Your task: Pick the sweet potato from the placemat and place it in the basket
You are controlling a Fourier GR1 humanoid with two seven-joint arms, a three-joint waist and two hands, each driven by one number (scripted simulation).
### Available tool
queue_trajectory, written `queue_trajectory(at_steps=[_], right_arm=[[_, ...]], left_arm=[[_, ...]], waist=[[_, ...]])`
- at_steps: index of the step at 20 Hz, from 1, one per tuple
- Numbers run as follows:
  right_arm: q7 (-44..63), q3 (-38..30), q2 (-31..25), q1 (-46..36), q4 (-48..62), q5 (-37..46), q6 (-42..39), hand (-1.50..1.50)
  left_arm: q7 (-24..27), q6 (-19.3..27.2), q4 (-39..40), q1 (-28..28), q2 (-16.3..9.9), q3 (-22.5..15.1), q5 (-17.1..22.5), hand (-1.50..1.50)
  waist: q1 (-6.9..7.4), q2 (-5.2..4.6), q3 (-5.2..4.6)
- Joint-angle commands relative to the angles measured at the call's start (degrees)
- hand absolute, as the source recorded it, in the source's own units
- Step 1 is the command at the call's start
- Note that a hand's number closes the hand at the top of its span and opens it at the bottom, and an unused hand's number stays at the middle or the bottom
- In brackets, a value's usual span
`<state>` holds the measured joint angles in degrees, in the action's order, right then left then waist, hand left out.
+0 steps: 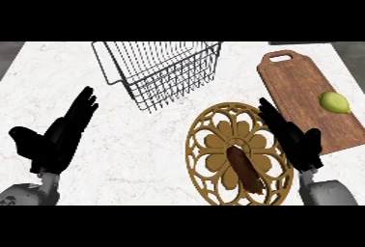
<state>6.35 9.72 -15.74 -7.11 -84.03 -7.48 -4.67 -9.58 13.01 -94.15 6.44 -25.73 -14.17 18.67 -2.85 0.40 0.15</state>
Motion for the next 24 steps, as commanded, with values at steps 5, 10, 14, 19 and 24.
queue_trajectory(at_steps=[5,10,14,19,24], right_arm=[[2.04,19.78,1.6,-8.83,-5.12,11.31,-9.25,1.5],[-0.13,35.25,15.36,-0.3,-4.6,17.22,0.75,1.5],[2.42,45.93,15.6,0.9,-7.66,33.14,13.44,-1.5],[18.38,46.28,15.59,-13.25,-7.6,52.9,12.8,-1.5],[32.95,46.42,12.29,-24.68,-6.88,60.53,-6.54,-1.5]], left_arm=[[4.78,-1.73,0.98,6.63,-7.15,2.53,-7.82,0.0],[8.86,-2.56,1.81,3.97,-7.58,1.77,-9.79,0.0],[8.51,-1.37,4.88,5.58,-6.54,2.68,-10.55,0.0],[7.85,-1.3,4.71,5.75,-6.71,3.11,-10.35,0.0],[9.58,-2.06,5.05,4.1,-6.36,2.13,-10.77,0.0]], waist=[[5.91,-0.22,-0.3],[4.18,0.06,-0.29],[2.04,0.24,-0.28],[1.3,1.26,-0.59],[1.83,1.51,-0.86]])
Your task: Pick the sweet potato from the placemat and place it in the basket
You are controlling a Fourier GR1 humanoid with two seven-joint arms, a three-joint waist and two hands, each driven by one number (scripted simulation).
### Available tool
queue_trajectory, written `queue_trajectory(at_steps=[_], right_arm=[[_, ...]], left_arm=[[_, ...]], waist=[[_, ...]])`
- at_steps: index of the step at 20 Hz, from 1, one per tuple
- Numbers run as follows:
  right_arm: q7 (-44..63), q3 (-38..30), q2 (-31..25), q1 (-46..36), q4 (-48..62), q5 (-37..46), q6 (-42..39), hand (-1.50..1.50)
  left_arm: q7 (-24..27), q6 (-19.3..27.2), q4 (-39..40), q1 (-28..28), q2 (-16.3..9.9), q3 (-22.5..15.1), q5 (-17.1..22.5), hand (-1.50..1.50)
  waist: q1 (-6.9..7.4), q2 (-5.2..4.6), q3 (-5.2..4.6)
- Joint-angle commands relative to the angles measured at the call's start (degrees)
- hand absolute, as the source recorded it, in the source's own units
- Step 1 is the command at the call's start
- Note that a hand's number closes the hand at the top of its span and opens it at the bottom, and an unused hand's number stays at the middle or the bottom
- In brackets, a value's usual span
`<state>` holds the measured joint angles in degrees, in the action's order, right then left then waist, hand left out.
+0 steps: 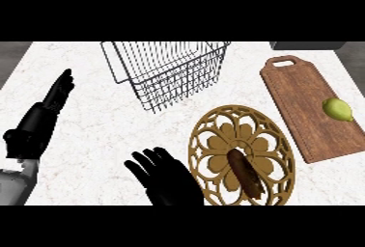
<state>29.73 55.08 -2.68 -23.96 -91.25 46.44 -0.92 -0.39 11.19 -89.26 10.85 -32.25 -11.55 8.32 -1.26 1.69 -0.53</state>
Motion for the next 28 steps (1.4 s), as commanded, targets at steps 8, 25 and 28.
queue_trajectory(at_steps=[8,25,28], right_arm=[[22.95,1.08,2.59,-14.46,2.7,-4.33,-46.81,-1.5],[35.39,-11.19,2.6,-21.5,5.84,-19.31,-65.73,-1.5],[35.73,-9.27,2.6,-18.06,5.5,-17.35,-66.96,-1.5]], left_arm=[[2.0,-0.92,1.76,0.51,0.41,0.67,0.09,0.0],[0.23,-2.09,1.44,2.0,1.38,1.87,-0.86,0.0],[2.77,-1.79,1.16,-0.99,2.0,1.62,-1.76,0.0]], waist=[[0.57,-0.96,0.04],[0.84,-1.21,0.43],[0.64,-1.14,0.44]])
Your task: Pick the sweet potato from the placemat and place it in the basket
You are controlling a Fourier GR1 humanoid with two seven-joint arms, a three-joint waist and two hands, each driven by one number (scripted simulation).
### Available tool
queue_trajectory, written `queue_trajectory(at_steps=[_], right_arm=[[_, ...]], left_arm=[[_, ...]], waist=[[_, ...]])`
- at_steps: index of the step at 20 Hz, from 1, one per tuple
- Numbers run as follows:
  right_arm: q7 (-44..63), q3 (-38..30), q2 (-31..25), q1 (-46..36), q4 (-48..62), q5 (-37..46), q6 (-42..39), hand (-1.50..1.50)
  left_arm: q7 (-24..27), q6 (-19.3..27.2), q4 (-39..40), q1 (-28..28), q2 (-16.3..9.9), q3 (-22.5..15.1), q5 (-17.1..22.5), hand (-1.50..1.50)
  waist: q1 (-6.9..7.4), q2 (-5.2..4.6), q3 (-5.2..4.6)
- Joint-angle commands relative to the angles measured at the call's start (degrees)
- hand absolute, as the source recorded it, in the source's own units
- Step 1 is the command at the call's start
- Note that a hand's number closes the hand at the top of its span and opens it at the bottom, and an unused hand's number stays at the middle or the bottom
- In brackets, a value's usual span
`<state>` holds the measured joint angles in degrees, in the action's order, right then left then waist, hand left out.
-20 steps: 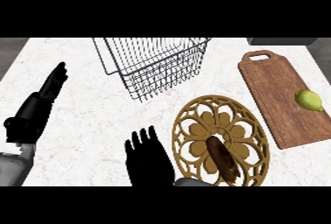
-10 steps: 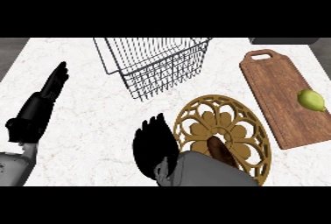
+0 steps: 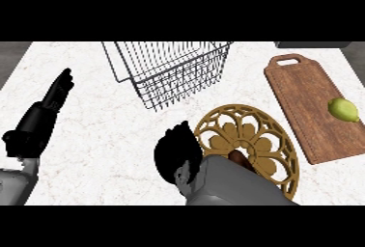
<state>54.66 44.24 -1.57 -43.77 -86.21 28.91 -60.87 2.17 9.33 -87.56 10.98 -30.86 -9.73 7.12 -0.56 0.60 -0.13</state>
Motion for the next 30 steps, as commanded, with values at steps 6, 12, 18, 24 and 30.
queue_trajectory(at_steps=[6,12,18,24,30], right_arm=[[10.37,0.88,-1.09,5.59,-0.28,3.59,-9.71,-1.5],[6.6,1.24,-3.63,9.3,-0.85,8.54,-10.43,-1.5],[4.9,1.13,-4.8,13.79,-7.25,13.68,-10.79,-1.5],[0.99,-1.71,-6.97,15.92,-12.14,16.29,-13.39,-1.5],[-7.45,0.6,-13.14,15.47,-9.13,20.26,-4.01,-1.5]], left_arm=[[-0.56,-1.51,-0.56,-0.07,-0.57,1.74,-0.36,0.0],[2.41,-2.34,2.85,0.62,1.82,2.81,-1.09,0.0],[1.49,-2.84,4.09,1.84,4.59,2.72,-4.27,0.0],[-2.28,-6.07,0.47,2.1,3.71,6.08,-4.85,0.0],[-3.33,-5.19,0.15,3.16,7.95,5.25,-7.32,0.0]], waist=[[-0.07,-0.13,0.09],[0.27,-0.48,0.1],[0.27,-0.55,0.12],[0.44,-0.5,0.13],[0.66,-0.62,0.16]])
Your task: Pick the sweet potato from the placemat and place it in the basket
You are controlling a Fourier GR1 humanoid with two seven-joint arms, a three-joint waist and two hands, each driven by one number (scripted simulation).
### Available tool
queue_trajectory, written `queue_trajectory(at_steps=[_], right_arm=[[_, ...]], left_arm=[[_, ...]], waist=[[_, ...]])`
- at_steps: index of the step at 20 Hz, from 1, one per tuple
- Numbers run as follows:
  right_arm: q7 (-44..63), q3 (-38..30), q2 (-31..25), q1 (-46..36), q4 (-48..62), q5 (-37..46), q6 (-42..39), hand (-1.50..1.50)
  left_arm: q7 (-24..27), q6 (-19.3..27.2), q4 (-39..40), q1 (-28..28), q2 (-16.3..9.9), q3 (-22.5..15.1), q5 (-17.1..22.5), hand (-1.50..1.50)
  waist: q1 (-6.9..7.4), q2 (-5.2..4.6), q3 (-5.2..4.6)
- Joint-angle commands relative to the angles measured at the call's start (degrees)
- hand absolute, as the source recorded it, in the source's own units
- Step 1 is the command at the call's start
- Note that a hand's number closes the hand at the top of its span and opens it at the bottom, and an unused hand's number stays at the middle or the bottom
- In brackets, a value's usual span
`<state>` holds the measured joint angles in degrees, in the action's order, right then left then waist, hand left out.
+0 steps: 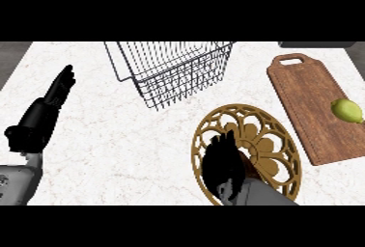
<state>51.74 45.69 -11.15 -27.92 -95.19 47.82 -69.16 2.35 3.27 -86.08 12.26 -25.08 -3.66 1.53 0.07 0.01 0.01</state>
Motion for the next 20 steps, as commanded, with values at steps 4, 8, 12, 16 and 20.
queue_trajectory(at_steps=[4,8,12,16,20], right_arm=[[-6.12,-0.45,-4.41,1.29,-0.16,2.66,5.3,-1.5],[-8.07,0.85,-5.54,2.65,2.19,4.58,8.81,-1.5],[-8.23,-0.01,-4.22,3.33,3.84,6.12,6.9,-1.5],[-10.51,-0.57,-5.65,3.41,3.95,8.82,7.84,-1.5],[-16.1,-0.92,-12.41,5.26,2.67,9.51,12.06,-1.5]], left_arm=[[-2.53,-0.66,-1.19,0.86,1.88,1.79,-1.93,0.0],[-3.73,-0.11,-4.71,-0.81,3.83,0.71,-3.8,0.0],[-3.35,-1.99,-4.58,-0.82,4.2,2.17,-4.28,0.0],[0.42,-4.33,1.14,0.23,4.27,4.82,-4.17,0.0],[1.46,-4.08,-1.61,-2.75,5.2,4.03,-5.89,0.0]], waist=[[0.01,-0.01,0.01],[0.16,0.0,0.02],[0.12,0.0,0.01],[0.0,-0.05,-0.01],[0.02,-0.06,0.0]])
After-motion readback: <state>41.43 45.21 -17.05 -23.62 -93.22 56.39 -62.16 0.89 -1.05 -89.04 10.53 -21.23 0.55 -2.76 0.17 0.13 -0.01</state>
